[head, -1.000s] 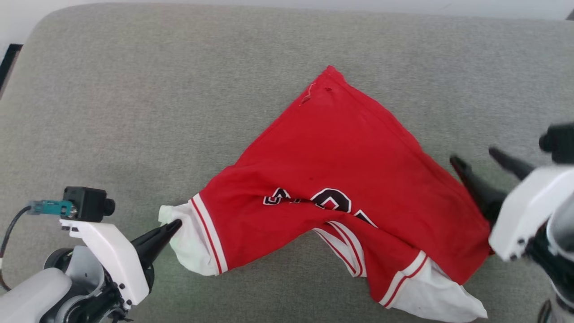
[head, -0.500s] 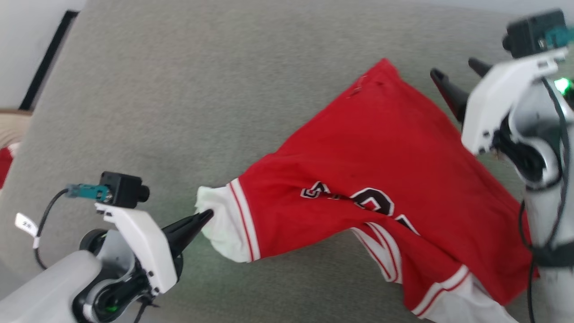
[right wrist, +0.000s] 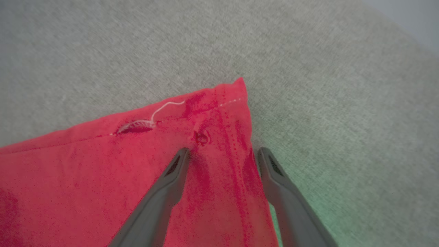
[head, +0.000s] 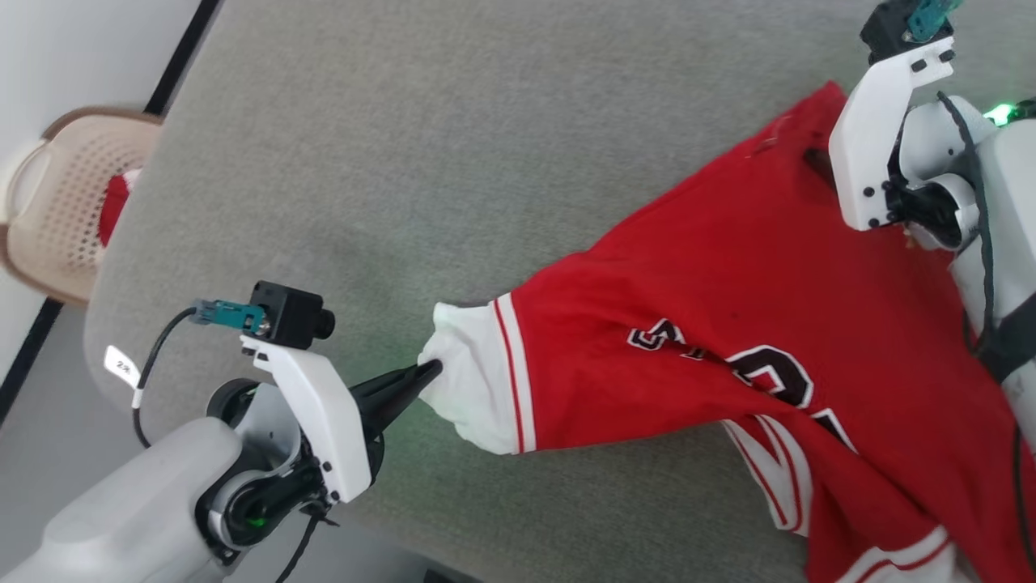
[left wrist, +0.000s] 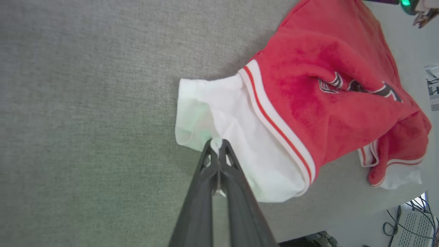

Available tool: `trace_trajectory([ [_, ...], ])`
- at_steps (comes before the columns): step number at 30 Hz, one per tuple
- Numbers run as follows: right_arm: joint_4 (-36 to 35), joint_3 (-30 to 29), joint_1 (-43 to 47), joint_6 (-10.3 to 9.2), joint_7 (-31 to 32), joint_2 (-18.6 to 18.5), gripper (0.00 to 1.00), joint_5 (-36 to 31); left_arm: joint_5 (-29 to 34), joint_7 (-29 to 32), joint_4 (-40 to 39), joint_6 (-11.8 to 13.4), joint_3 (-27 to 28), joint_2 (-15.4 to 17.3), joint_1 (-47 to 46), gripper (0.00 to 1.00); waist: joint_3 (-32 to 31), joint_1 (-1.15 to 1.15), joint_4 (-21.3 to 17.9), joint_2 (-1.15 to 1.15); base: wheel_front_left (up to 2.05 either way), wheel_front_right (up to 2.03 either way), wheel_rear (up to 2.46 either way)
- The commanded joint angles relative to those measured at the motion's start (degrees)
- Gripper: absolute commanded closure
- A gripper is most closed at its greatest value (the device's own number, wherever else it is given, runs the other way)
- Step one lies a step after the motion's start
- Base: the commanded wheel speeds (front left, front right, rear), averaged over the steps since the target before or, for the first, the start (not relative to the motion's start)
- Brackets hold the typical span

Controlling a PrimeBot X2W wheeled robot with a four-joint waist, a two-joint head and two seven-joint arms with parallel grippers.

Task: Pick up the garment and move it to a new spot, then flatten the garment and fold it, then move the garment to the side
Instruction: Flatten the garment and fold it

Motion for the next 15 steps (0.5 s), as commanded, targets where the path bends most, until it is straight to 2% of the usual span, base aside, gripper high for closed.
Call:
trace_trajectory([
  [1,2.0,1.93,-1.15,-0.04,0.19,-0.68,0.0,0.34,0.23,-0.02,0.68,-0.55,-0.03,-0.66,-1.01,1.0,1.24,0.0,1.4,0.0,0.0,0.0,0.0],
  [5,8.84,7.56,-0.25,-0.04,3.21,-1.07,0.0,3.06,0.38,0.06,2.41,-1.56,-0.36,-1.99,-1.71,1.0,1.77,0.0,2.41,0.0,0.0,0.0,0.0],
  [9,14.48,12.89,1.78,0.11,11.38,-0.55,0.0,6.29,0.27,0.29,3.85,-2.25,-0.52,-2.69,-2.17,1.0,1.98,0.0,2.62,0.0,0.0,0.0,0.0],
  [10,15.1,14.19,1.9,0.2,13.27,-0.8,0.62,7.0,0.26,0.38,4.11,-2.34,-0.53,-2.84,-2.25,1.0,1.97,0.0,2.56,0.0,0.0,0.0,0.0],
  [11,15.39,14.87,1.41,0.2,14.14,-1.34,1.0,7.4,0.24,0.44,4.4,-2.48,-0.52,-2.9,-2.39,1.0,1.95,0.0,2.43,0.0,0.0,0.0,0.0],
  [15,14.82,14.54,-2.84,-0.04,10.84,-2.5,1.0,9.0,-0.02,0.78,5.36,-2.76,-0.03,-2.56,-3.58,1.0,1.59,0.0,1.55,0.0,0.0,0.0,0.0],
])
